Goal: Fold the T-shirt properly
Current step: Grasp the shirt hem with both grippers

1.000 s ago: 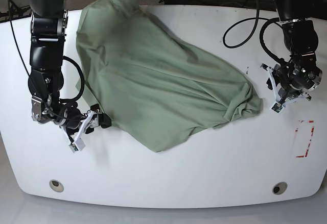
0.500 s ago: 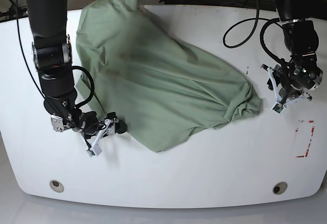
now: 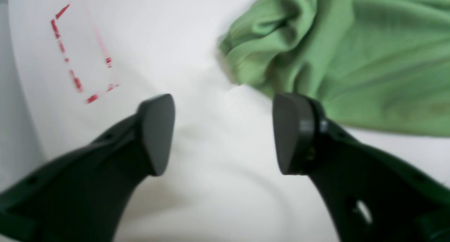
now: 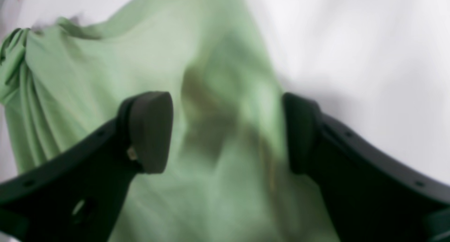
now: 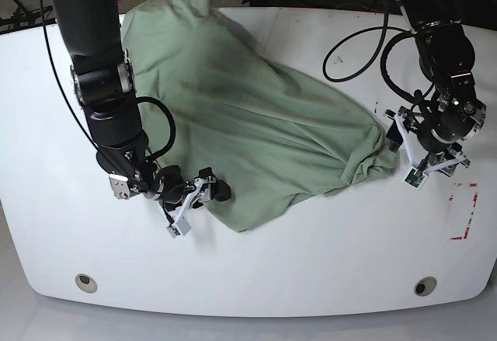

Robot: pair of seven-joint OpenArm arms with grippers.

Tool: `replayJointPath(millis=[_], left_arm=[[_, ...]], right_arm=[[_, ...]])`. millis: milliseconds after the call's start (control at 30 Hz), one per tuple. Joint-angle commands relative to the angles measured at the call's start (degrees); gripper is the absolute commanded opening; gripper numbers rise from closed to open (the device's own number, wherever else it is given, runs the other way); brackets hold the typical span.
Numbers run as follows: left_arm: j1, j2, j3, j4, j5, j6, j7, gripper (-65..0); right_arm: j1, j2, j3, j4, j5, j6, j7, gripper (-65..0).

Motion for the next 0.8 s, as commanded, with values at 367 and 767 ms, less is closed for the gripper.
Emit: replayJointPath(millis=[367, 767], left_arm=[[-6.67, 2.36, 6.23, -8.92, -0.42, 11.71, -3.23, -16.0], [-11.07, 3.77, 6.32, -26.77, 0.02, 11.88, -12.02, -16.2]], right_arm=[[0.29, -0.91, 0.05, 0.91, 0.36, 0.49, -0.04, -19.0], [0.11, -0.91, 0.31, 0.91, 0.36, 0.49, -0.04, -19.0]])
